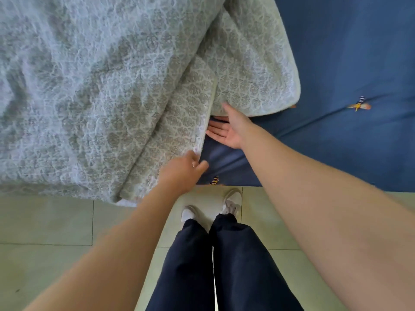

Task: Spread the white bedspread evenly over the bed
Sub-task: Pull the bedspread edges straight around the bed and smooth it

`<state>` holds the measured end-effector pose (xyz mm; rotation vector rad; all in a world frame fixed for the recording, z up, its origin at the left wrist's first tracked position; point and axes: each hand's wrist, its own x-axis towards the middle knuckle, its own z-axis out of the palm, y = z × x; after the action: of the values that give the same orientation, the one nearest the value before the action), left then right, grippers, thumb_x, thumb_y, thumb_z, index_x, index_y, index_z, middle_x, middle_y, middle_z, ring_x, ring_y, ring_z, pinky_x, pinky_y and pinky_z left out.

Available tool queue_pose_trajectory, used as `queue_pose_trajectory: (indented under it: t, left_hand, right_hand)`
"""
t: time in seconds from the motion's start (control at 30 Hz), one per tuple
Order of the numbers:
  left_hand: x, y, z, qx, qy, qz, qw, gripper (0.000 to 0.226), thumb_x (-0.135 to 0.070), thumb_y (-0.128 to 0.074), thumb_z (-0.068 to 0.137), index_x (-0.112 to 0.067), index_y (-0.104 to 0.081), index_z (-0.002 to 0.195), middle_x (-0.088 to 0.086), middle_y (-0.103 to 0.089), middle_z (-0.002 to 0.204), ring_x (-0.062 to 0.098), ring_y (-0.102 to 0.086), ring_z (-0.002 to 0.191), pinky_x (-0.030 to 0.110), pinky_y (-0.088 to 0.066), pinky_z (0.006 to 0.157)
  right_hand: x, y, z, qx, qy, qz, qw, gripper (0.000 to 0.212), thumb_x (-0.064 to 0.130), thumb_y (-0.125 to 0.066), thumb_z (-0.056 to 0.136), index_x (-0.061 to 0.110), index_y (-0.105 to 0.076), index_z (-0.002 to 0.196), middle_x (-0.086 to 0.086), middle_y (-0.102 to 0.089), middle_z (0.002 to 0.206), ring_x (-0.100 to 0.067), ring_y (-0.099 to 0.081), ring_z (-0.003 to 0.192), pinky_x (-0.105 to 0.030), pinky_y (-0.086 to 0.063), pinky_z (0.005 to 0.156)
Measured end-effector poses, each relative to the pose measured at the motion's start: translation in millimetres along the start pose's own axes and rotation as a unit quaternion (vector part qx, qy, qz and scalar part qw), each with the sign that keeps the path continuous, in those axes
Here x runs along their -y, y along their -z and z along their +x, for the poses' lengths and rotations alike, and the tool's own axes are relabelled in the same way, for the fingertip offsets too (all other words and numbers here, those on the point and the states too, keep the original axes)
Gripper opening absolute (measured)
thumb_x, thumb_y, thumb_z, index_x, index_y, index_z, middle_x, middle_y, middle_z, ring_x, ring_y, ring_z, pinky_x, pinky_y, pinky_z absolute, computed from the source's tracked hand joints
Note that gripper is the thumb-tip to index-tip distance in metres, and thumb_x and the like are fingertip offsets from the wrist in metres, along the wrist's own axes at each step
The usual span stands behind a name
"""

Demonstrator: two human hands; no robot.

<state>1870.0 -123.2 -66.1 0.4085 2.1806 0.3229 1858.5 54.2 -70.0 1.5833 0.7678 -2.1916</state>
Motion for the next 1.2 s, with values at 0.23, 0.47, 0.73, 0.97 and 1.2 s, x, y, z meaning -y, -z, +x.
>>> queue_pose_trajectory:
  t: [0.23, 0.47, 0.73, 0.97, 1.2]
  left_hand:
    - [9, -45, -43, -0.196, -0.082, -0.032, 0.977, 0.026, -0.033, -0.066, 0.084, -0.019, -0.047, 0.094, -0.008, -0.048, 0.077, 0.024, -0.055, 0.073, 0.031, -0.033, 0.059]
    - [-19, -4, 11, -0.222, -0.017, 0.066, 0.973, 0.075, -0.033, -0.077, 0.072, -0.019, -0.034, 0.133, 0.010, -0.041, 0.132, 0.033, -0.043, 0.119, 0.042, -0.040, 0.095]
    - [1, 3, 10, -0.161, -0.019, 0.029, 0.986, 0.025, -0.001, -0.053, 0.079, -0.015, -0.059, 0.099, 0.008, -0.063, 0.096, 0.029, -0.055, 0.083, 0.032, -0.037, 0.064]
    - [-10, -67, -44, -0.070, -0.084, 0.072, 0.991, 0.019, -0.001, -0.051, 0.067, -0.019, -0.050, 0.064, -0.004, -0.051, 0.065, 0.016, -0.046, 0.058, 0.022, -0.031, 0.046]
    - [-32, -131, -78, 0.065, -0.116, 0.121, 0.984, 0.027, -0.001, -0.052, 0.065, -0.025, -0.042, 0.058, -0.009, -0.047, 0.062, 0.014, -0.046, 0.061, 0.022, -0.033, 0.048]
  right_hand:
    - [-15, 14, 2, -0.138, 0.086, -0.075, 0.984, 0.038, 0.030, -0.039, 0.102, 0.003, -0.055, 0.080, -0.012, -0.068, 0.085, -0.021, -0.067, 0.076, -0.028, -0.057, 0.066]
    - [-47, 71, -27, -0.208, 0.086, -0.039, 0.974, 0.037, 0.031, -0.039, 0.102, 0.004, -0.050, 0.080, -0.014, -0.067, 0.077, -0.022, -0.068, 0.065, -0.026, -0.058, 0.056]
    - [-20, 115, -46, -0.261, 0.152, -0.038, 0.953, 0.035, 0.020, -0.040, 0.102, 0.005, -0.046, 0.071, -0.013, -0.062, 0.079, -0.020, -0.065, 0.067, -0.024, -0.058, 0.049]
    - [-36, 218, -76, -0.324, 0.126, -0.035, 0.937, 0.031, 0.009, -0.038, 0.101, 0.006, -0.044, 0.071, -0.021, -0.064, 0.115, -0.021, -0.064, 0.069, -0.026, -0.059, 0.057]
    - [-67, 297, -103, -0.335, 0.113, 0.008, 0.936, 0.030, 0.001, -0.032, 0.100, 0.008, -0.041, 0.072, -0.024, -0.056, 0.129, -0.030, -0.065, 0.097, -0.027, -0.059, 0.053]
